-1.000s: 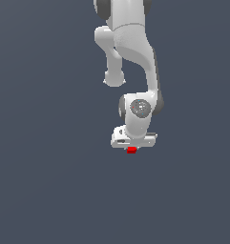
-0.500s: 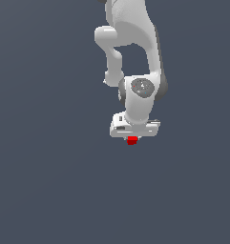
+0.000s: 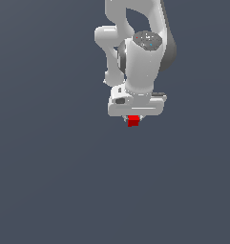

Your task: Pick up the red cube and move it to a goal position.

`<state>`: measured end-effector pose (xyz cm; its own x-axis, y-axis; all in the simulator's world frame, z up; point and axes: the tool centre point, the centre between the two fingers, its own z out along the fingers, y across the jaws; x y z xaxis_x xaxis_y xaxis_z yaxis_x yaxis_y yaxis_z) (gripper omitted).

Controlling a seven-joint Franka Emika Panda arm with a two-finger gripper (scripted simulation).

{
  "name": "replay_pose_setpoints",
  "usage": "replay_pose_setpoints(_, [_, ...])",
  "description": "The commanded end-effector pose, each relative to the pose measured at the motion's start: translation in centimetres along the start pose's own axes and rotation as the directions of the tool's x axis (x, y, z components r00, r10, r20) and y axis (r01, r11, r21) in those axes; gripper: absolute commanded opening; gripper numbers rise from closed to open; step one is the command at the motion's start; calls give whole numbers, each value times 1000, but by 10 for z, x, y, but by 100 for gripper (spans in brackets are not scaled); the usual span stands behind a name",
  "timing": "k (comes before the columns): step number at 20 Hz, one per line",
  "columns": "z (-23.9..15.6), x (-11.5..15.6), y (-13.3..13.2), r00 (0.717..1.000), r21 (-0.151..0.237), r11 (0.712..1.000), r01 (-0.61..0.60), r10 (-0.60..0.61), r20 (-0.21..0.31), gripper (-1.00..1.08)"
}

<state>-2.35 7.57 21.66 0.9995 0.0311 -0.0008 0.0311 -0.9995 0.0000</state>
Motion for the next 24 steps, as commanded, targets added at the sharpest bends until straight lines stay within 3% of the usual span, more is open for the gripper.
replay_pose_setpoints(1, [-31,-7,1,1000,0,1000,0,0,0,-100])
replay_pose_setpoints(13, [-143,-29,6,1000,0,1000,0,0,0,-100])
replay_pose_setpoints(24, [-177,-34,7,1000,0,1000,0,0,0,-100])
